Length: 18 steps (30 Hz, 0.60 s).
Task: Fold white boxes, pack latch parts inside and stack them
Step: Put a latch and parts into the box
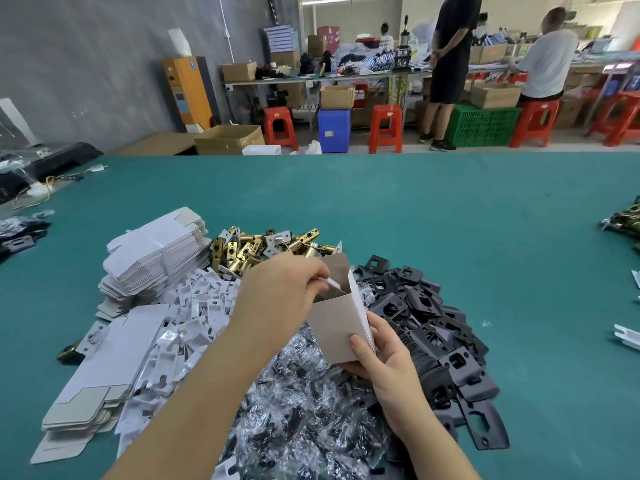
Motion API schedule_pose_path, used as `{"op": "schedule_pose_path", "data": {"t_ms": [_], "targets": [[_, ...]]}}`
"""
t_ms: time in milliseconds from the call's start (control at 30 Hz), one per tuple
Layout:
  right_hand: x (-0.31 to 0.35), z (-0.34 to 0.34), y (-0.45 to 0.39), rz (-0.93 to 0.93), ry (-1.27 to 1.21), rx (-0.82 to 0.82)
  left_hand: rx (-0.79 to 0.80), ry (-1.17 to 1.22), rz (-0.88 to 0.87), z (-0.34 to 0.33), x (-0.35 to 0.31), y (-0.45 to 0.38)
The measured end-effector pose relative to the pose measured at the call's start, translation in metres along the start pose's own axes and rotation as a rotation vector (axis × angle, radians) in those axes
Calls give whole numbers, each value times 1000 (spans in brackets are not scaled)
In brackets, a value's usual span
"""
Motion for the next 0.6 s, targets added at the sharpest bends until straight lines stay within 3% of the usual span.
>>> {"op": "schedule_pose_path", "data": {"t_ms": [133, 267, 600], "targets": [[1, 0, 0, -4, 3, 6, 217, -186, 28, -23, -7, -8], [0, 1, 0, -10, 1, -4, 361, -189, 34, -34, -9, -16], [4, -1, 2, -10, 13, 1, 454, 39, 70, -50, -4, -36]]}}
Point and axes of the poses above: each hand's wrist, its own y-axis away from the middle knuckle, its own z-axis out of the back of the hand, x = y × z, the point moved 9 cm from there along -y, towards the middle knuckle, and after that the axes turned 2 degrees about x, right-handed, at the moved point
